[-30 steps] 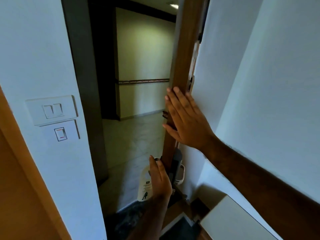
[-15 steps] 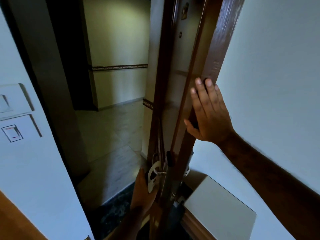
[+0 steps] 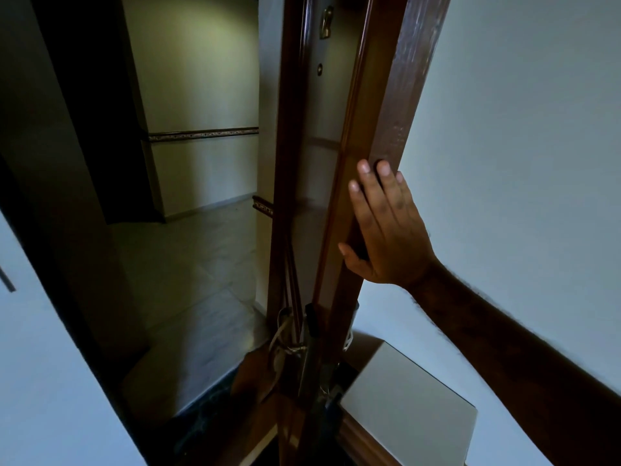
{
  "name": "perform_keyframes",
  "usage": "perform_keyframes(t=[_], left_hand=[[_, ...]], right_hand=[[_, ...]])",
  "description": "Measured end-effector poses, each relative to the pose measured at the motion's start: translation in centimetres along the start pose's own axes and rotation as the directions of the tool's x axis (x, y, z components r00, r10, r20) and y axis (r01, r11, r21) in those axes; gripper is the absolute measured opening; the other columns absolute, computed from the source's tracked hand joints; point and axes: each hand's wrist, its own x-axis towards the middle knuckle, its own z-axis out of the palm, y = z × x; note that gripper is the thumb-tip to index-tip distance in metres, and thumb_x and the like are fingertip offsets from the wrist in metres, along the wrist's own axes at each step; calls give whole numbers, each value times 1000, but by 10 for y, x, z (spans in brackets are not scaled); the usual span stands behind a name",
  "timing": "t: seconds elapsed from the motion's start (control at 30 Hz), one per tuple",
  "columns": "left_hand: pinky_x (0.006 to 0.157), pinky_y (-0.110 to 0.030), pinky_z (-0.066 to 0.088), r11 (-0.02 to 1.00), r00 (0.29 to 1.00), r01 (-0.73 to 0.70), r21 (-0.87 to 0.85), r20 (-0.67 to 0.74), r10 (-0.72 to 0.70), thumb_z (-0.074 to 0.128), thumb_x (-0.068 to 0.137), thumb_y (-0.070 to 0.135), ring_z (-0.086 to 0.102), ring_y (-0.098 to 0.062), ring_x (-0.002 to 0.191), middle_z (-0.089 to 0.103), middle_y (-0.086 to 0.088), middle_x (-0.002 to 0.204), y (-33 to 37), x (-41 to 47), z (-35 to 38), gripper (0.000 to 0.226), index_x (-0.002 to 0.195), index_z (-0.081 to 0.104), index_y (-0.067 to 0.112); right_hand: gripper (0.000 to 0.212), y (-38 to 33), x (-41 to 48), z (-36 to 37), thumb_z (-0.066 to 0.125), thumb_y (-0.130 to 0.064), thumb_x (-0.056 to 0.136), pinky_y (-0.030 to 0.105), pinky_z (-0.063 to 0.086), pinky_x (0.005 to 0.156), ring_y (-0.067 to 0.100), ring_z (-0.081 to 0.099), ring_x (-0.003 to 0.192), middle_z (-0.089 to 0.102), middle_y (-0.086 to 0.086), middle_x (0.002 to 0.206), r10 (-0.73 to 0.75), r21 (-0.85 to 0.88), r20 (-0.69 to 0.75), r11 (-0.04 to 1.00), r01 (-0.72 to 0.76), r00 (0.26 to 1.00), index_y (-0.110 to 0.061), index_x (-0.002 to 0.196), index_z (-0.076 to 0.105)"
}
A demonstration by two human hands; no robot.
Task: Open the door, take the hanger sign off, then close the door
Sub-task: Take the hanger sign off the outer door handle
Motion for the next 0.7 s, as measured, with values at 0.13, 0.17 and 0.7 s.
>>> perform_keyframes(t=[0.13,0.17,0.7], left_hand=[[97,-40,57,997,997,70,-46,-30,-71,54,109,18,71,-35,110,70,-16,110,20,23,-13,23,118,69,3],[96,-40,57,997,997,74,-34,-15,-75,53,111,20,72,-32,105,70,-17,108,24,29,-16,23,112,70,4],[103,-43,55,953,888,-231,195,-357,288,45,109,10,67,-34,120,70,-15,131,93,69,-90,34,138,62,14]], right_hand=[[89,0,1,-1,53,-47,96,50,10,128,34,3,159,15,21,166,8,32,2,999,-8,1000,0,161,14],[88,-1,2,-1,52,-47,97,50,11,128,34,3,159,17,22,165,12,37,1,999,-13,1000,0,161,15],[68,-21,12,-32,49,-39,104,49,21,127,35,25,156,33,21,164,22,35,106,999,-26,994,0,157,34]])
